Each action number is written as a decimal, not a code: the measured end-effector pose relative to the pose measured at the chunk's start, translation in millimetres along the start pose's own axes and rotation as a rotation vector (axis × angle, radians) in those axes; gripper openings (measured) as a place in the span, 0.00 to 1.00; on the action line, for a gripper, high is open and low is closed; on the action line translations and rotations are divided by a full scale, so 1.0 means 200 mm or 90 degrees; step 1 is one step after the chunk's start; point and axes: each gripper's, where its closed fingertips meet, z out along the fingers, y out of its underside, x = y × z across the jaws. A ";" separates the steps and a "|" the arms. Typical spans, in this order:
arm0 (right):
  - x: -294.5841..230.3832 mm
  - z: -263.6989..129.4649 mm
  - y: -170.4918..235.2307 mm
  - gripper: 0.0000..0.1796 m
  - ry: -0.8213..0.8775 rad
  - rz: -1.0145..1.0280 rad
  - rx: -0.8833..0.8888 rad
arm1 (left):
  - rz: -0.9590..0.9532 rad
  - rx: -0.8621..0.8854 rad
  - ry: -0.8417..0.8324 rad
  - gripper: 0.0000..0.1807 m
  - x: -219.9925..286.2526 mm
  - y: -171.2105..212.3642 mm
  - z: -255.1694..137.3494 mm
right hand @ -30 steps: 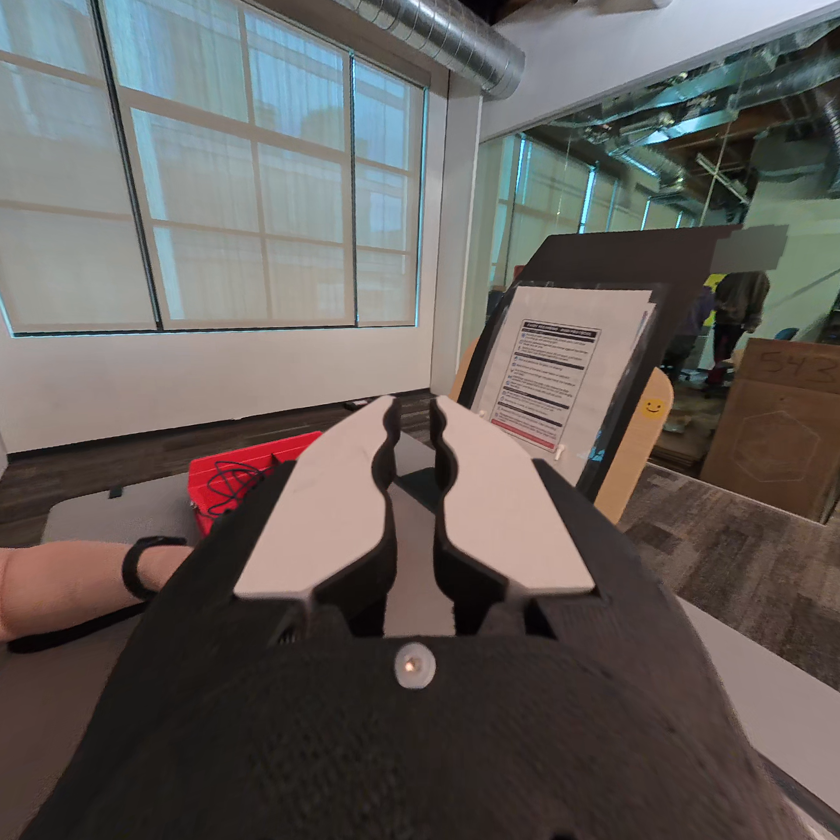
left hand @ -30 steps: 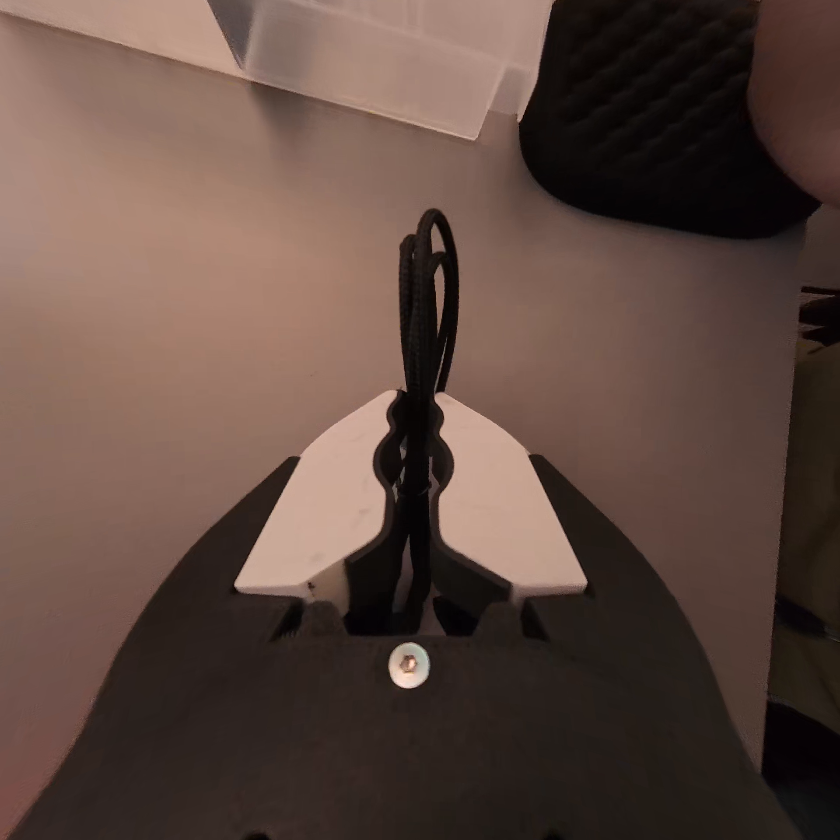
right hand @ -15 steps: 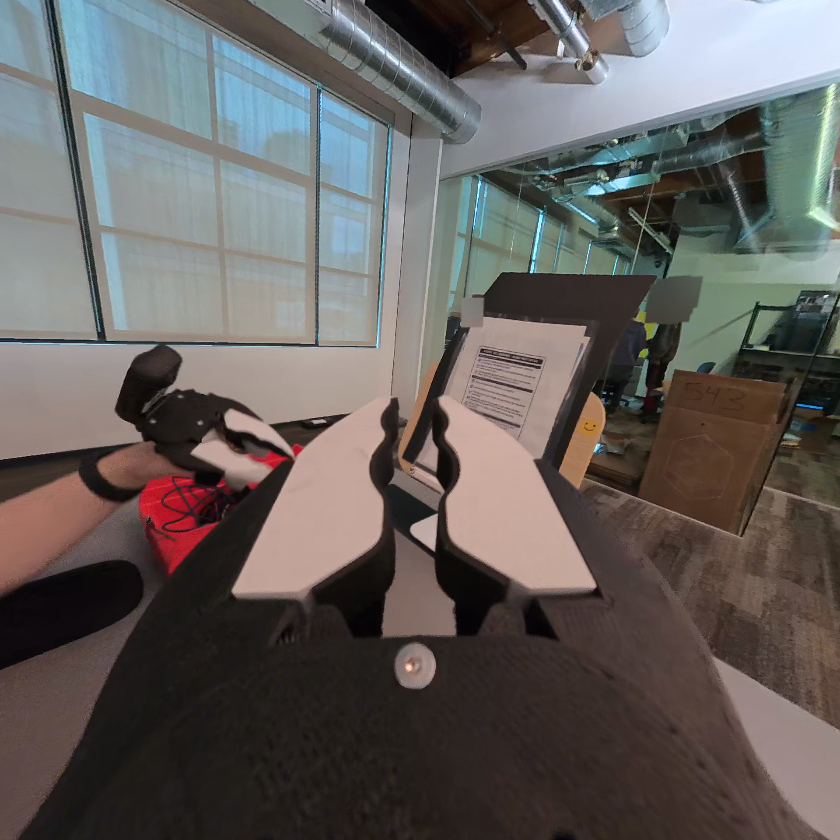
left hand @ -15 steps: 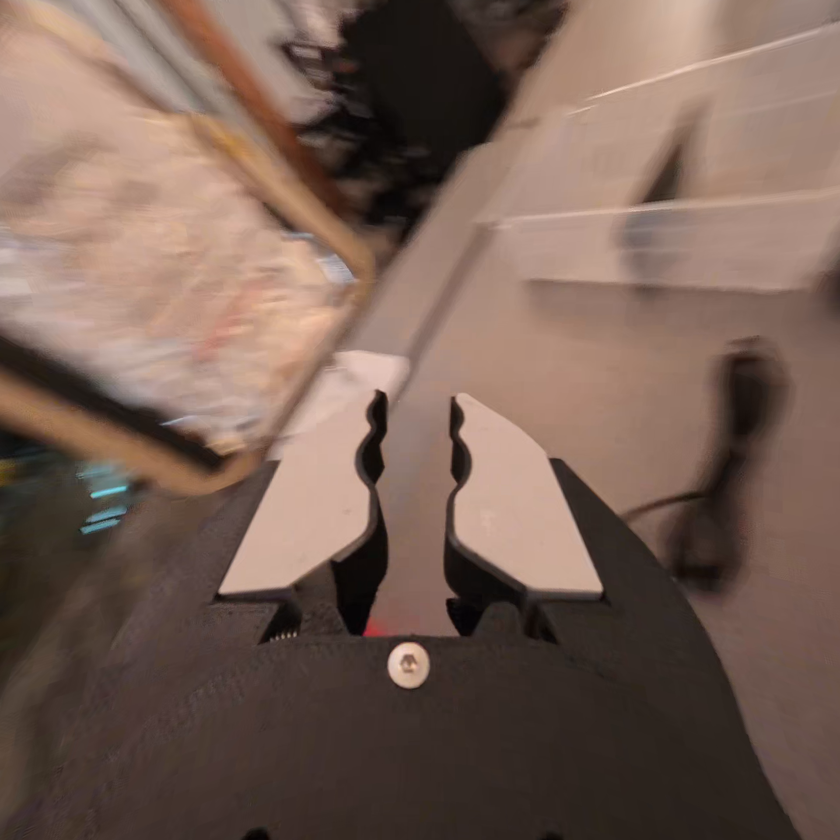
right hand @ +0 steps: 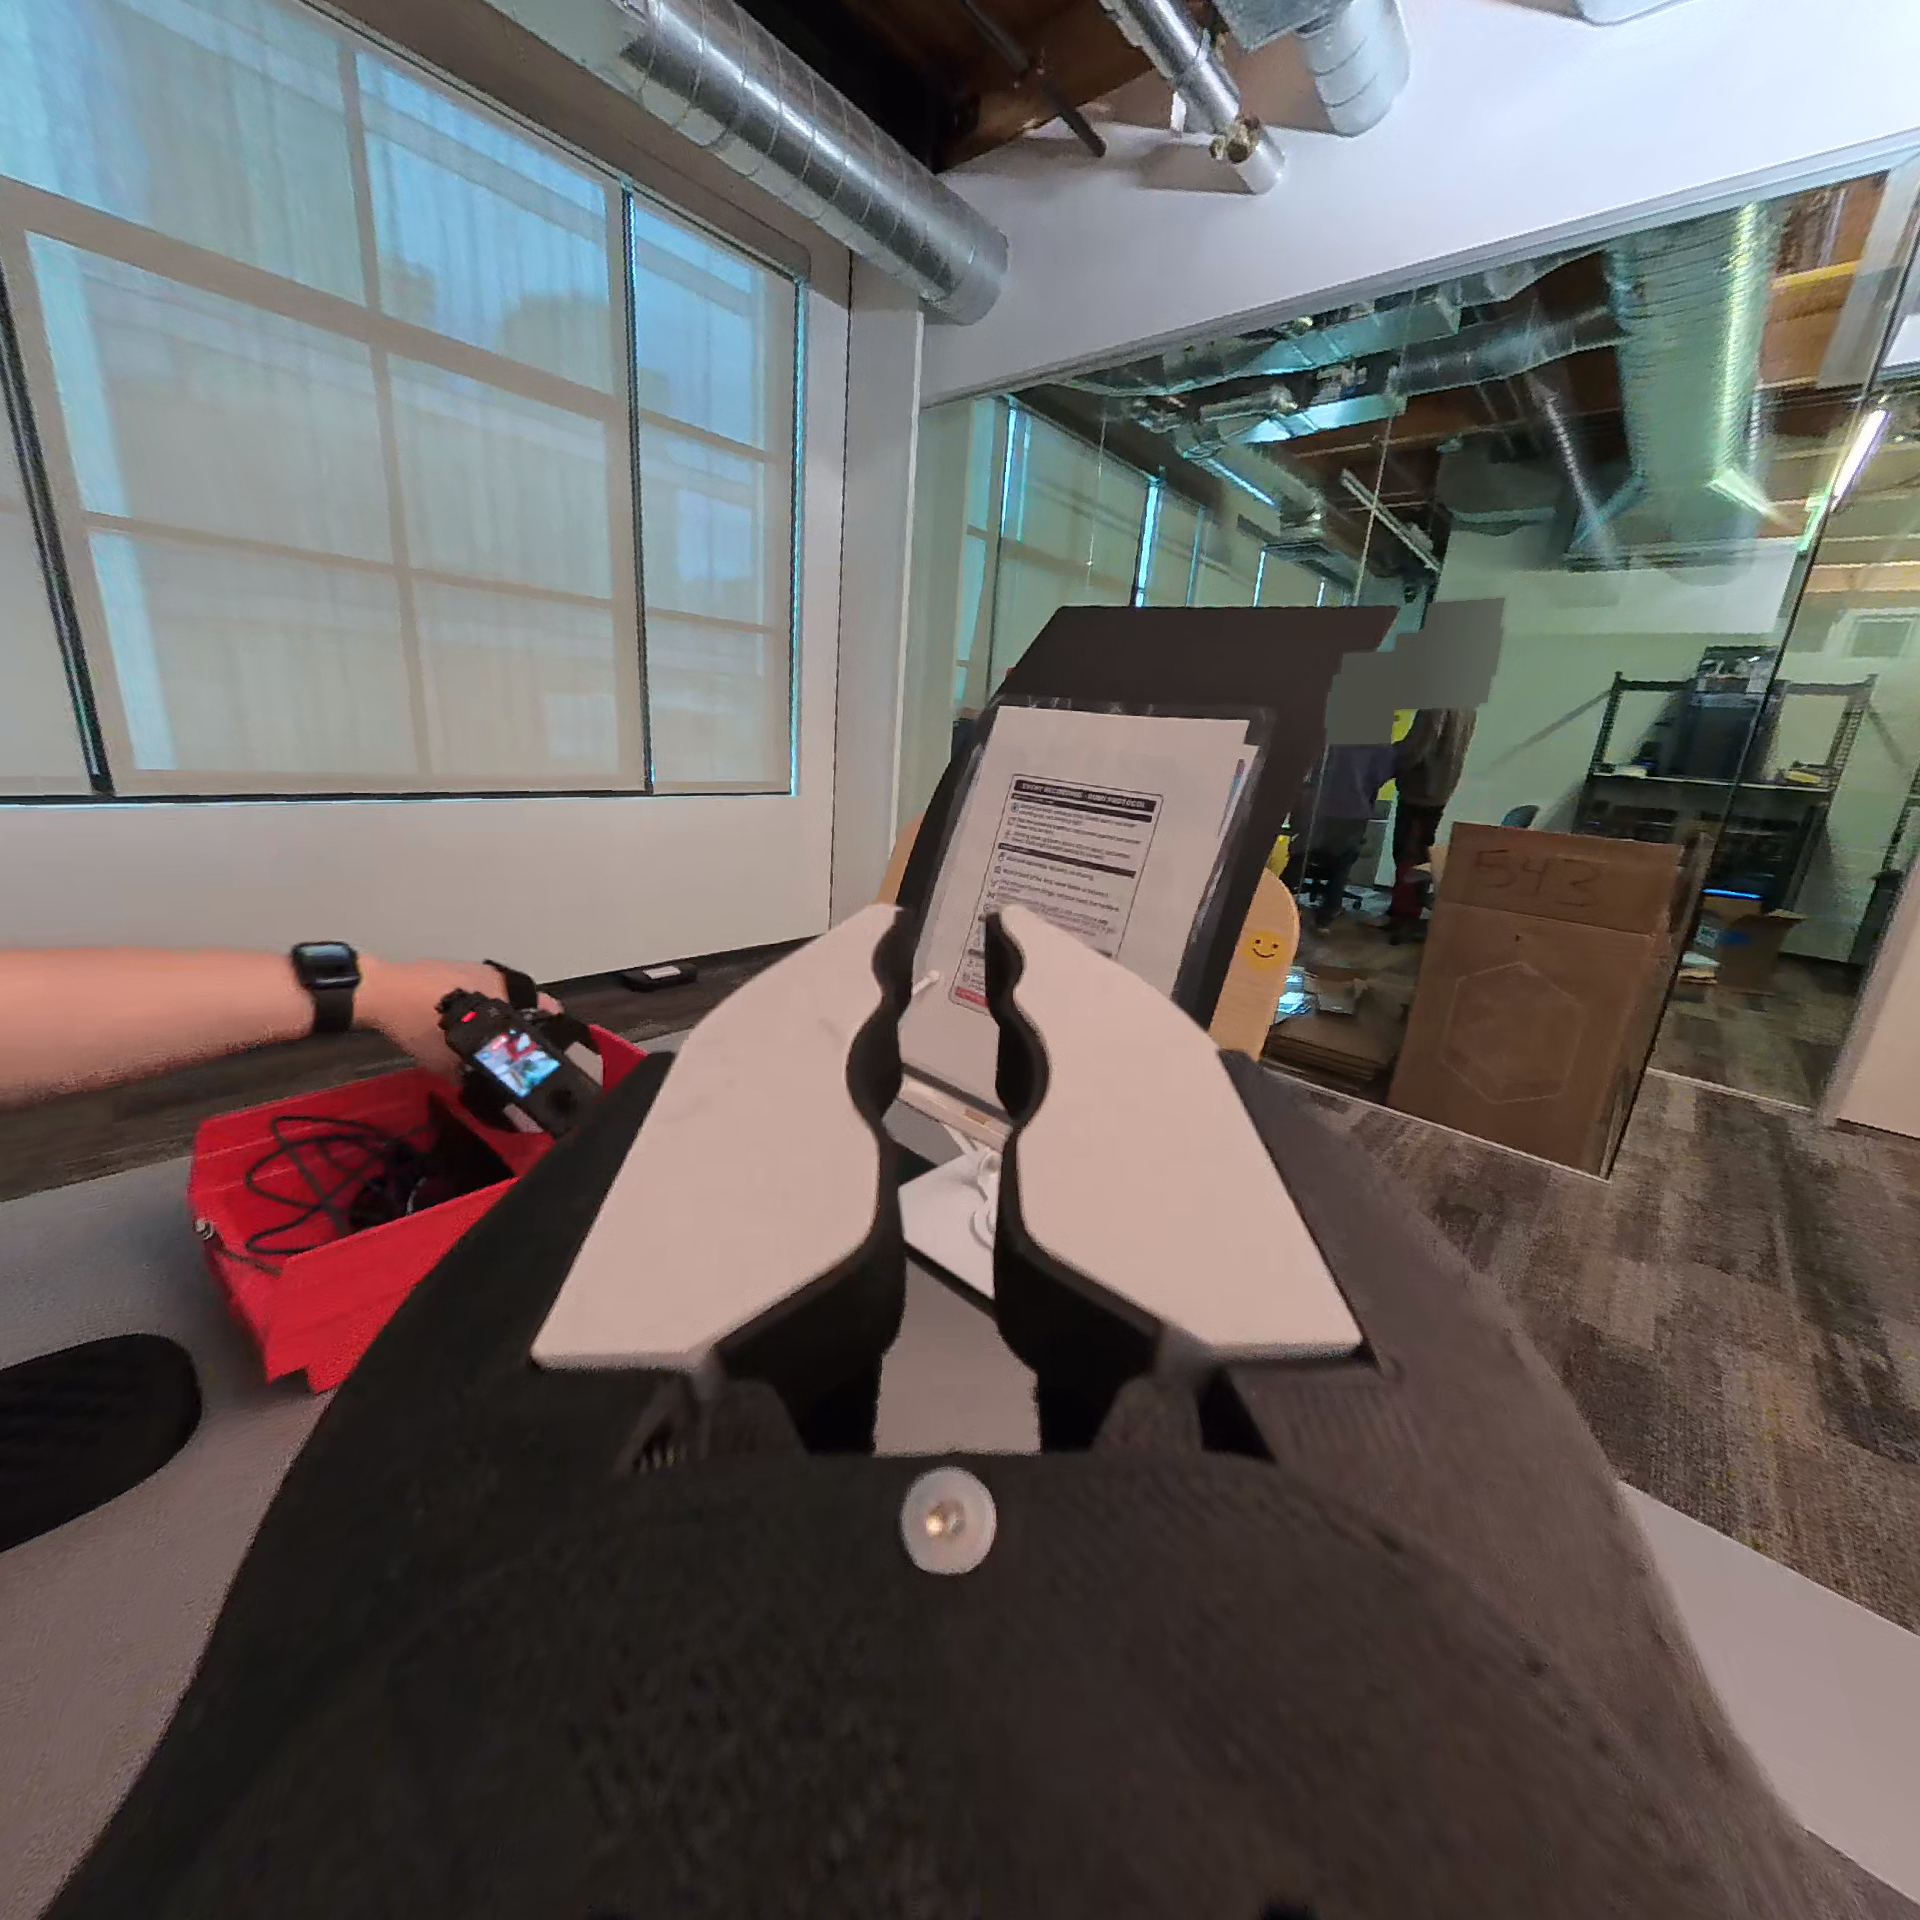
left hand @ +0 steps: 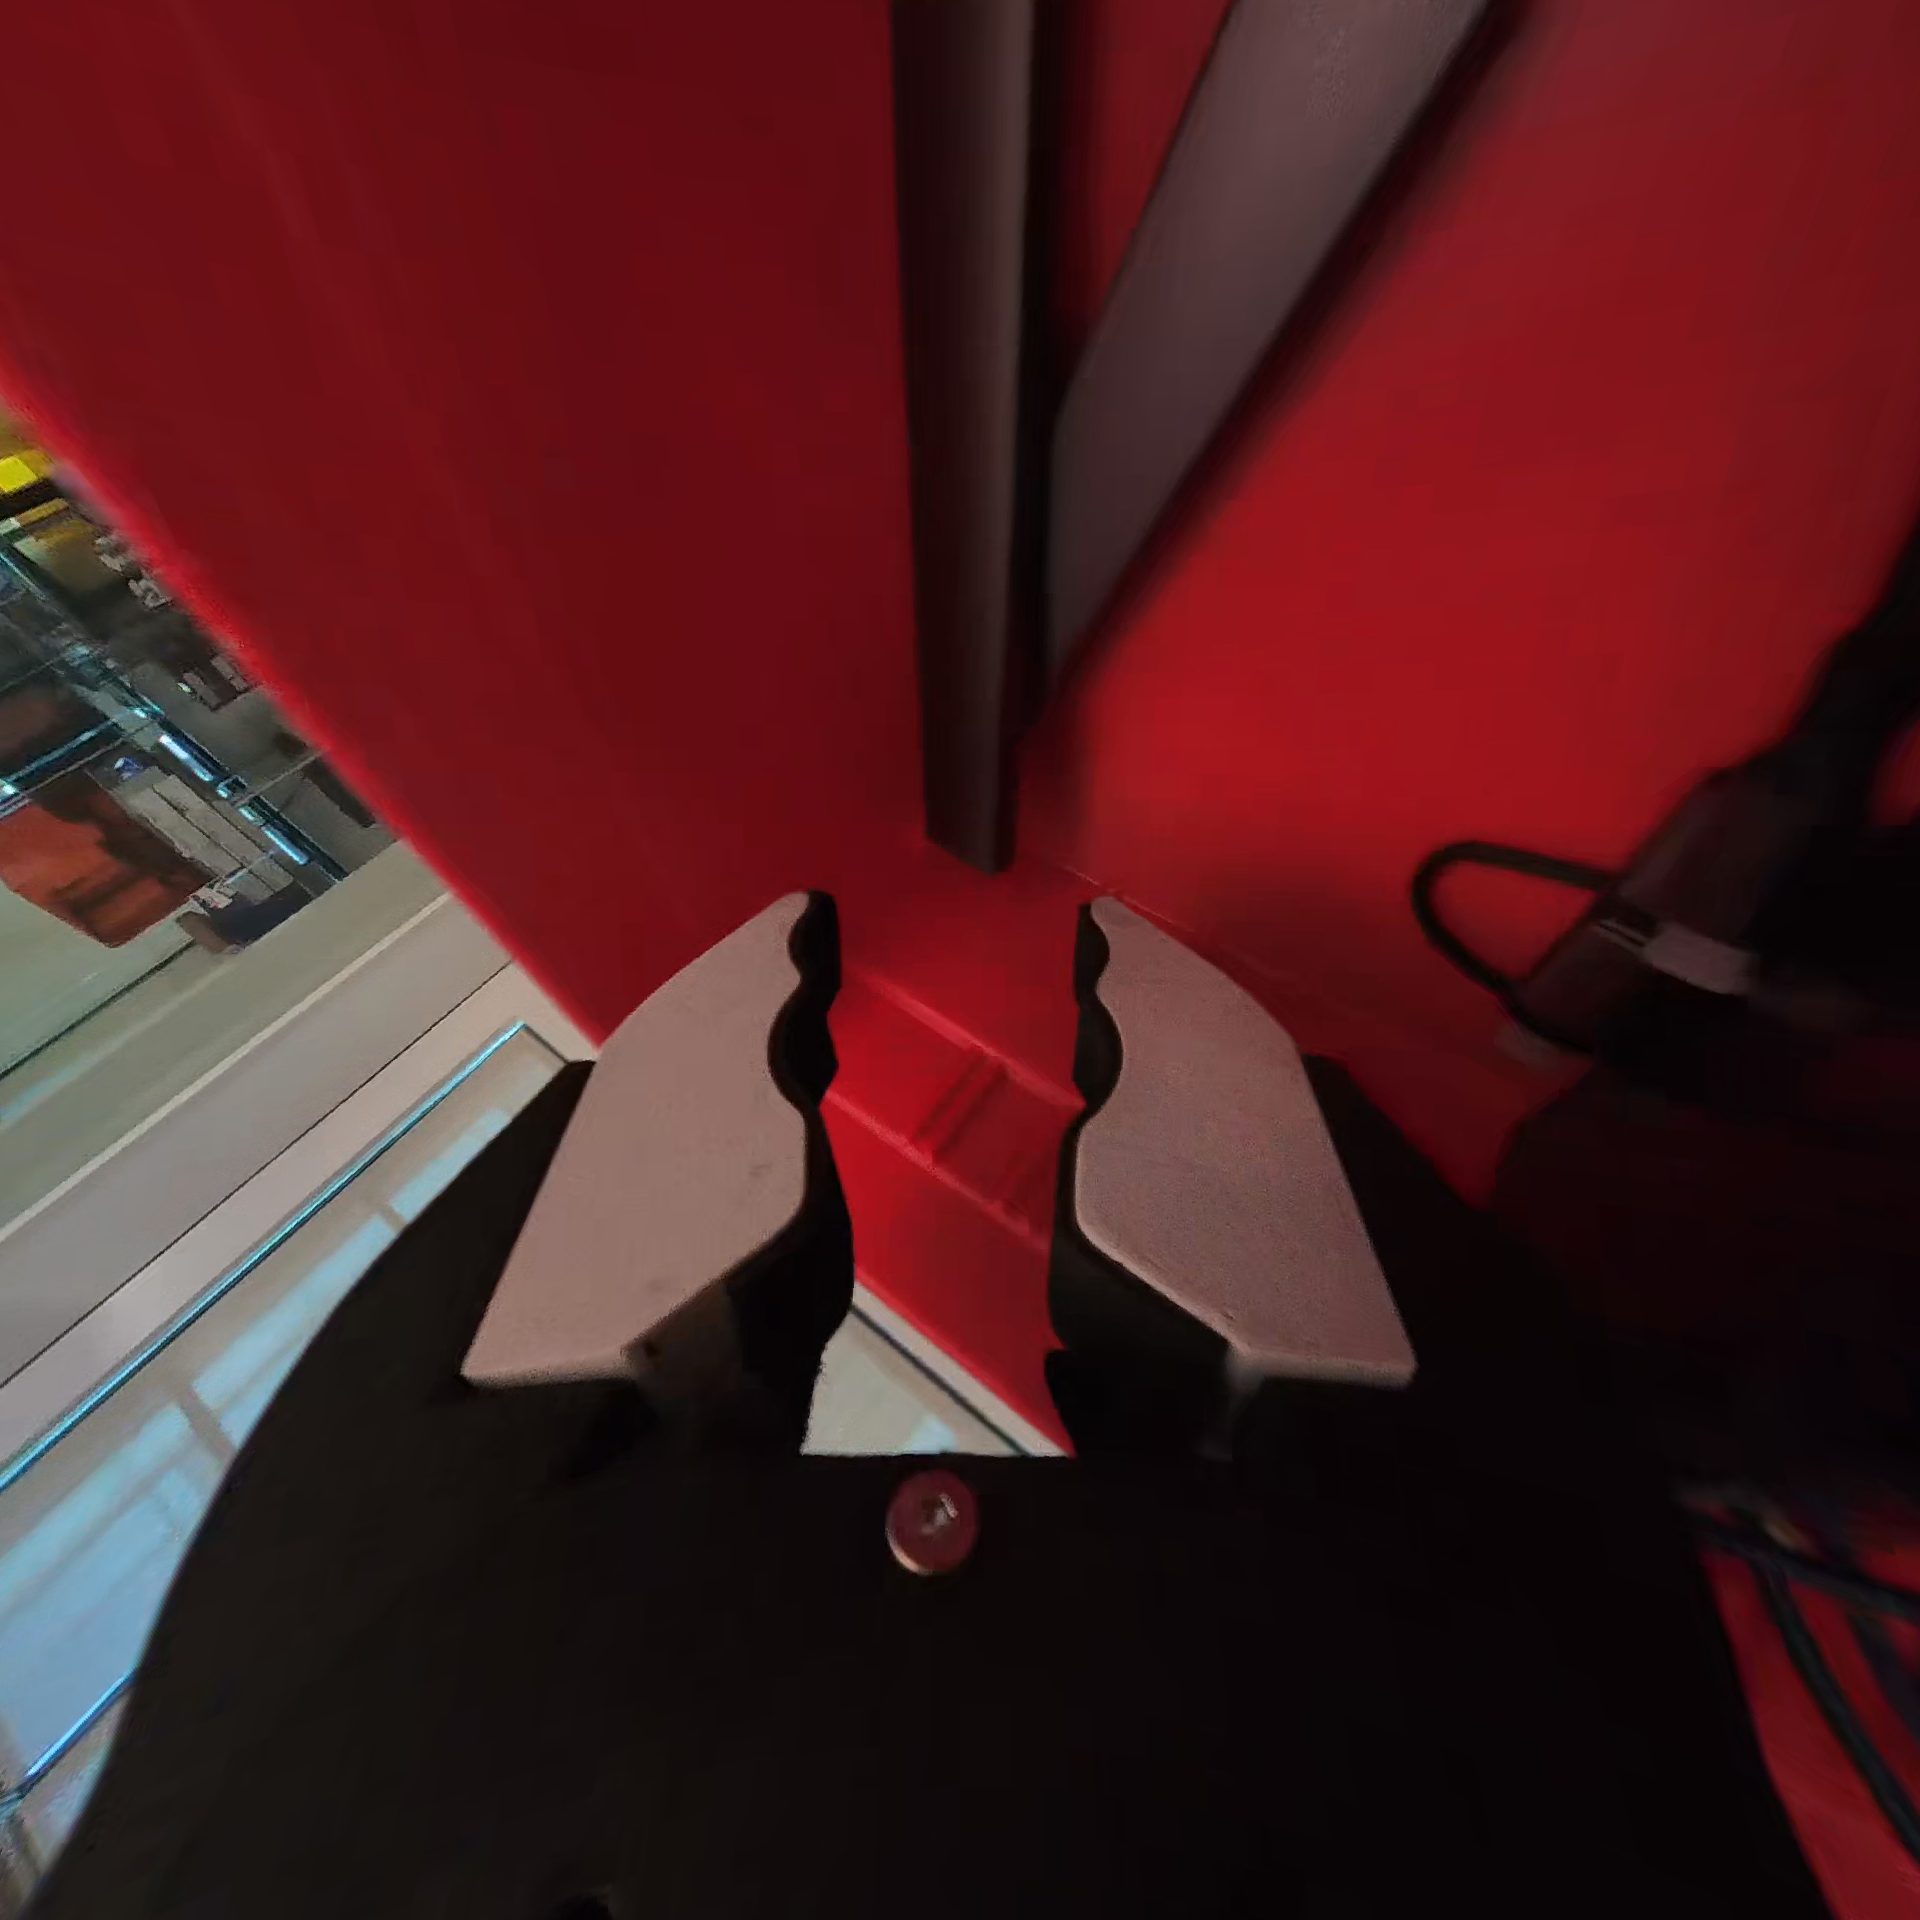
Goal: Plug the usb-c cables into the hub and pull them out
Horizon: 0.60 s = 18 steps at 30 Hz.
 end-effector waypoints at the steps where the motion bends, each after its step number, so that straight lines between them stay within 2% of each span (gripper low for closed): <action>1: 0.00 0.00 0.01 0.07 -0.005 0.004 -0.005 | 0.006 -0.009 0.008 0.24 0.01 0.01 0.04; 4: 0.01 0.01 0.04 0.07 -0.005 0.011 -0.021 | 0.018 -0.026 0.019 0.23 0.03 0.01 0.12; 10: 0.01 0.05 0.09 0.07 -0.014 0.011 -0.051 | 0.037 -0.028 0.009 0.11 0.03 -0.03 0.20; 14: 0.03 0.06 0.07 0.07 0.016 -0.012 -0.034 | 0.047 -0.054 -0.008 0.10 0.01 -0.03 0.21; 18: 0.01 0.07 0.11 0.07 -0.003 -0.012 -0.067 | 0.037 -0.099 -0.018 0.06 -0.04 0.02 0.13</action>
